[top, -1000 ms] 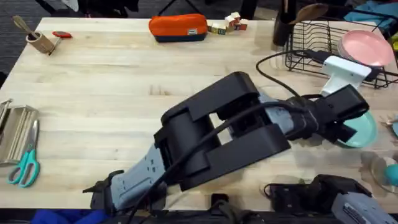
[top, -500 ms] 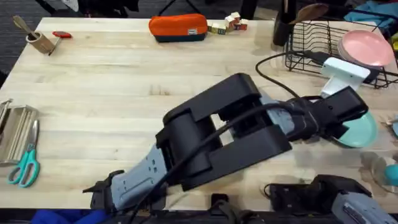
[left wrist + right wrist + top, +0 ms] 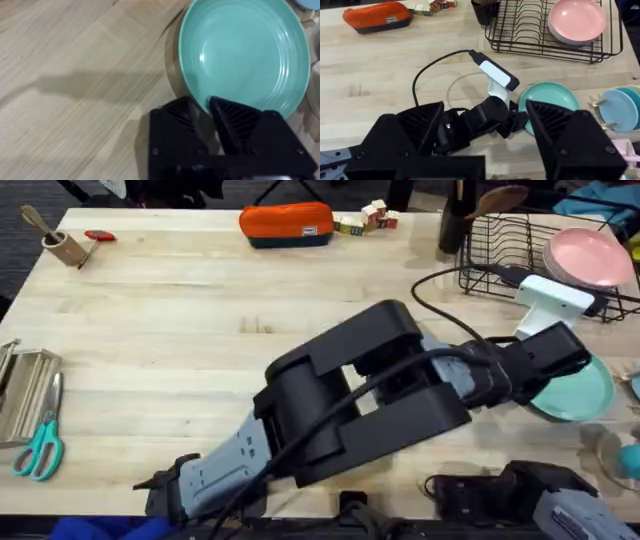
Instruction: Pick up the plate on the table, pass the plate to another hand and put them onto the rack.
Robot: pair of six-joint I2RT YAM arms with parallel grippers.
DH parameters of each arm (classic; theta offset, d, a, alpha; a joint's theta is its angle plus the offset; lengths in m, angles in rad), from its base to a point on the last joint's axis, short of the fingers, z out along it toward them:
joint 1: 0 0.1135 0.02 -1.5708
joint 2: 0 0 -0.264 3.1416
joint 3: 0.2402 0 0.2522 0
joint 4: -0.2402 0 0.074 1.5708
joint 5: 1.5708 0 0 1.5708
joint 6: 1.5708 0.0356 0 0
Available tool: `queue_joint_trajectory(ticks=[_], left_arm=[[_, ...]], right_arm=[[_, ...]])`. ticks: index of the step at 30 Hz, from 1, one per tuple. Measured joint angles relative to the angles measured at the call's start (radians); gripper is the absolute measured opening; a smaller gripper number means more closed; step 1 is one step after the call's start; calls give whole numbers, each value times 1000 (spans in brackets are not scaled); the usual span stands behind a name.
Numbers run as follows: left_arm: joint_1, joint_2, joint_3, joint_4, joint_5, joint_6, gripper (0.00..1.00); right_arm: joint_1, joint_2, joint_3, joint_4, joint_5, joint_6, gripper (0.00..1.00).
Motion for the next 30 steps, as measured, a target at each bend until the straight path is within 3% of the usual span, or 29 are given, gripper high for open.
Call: queue_joint_trajectory(ticks=[7, 20, 30], left_arm=[[-2, 0, 7, 8, 3, -6, 46], [32, -6, 12, -25, 19, -9, 42], [153, -90, 12, -167, 18, 2, 41]], right_arm=[[0, 0, 0, 0, 0, 0, 994], [0, 0, 0, 0, 0, 0, 995], [0, 0, 0, 0, 0, 0, 995]])
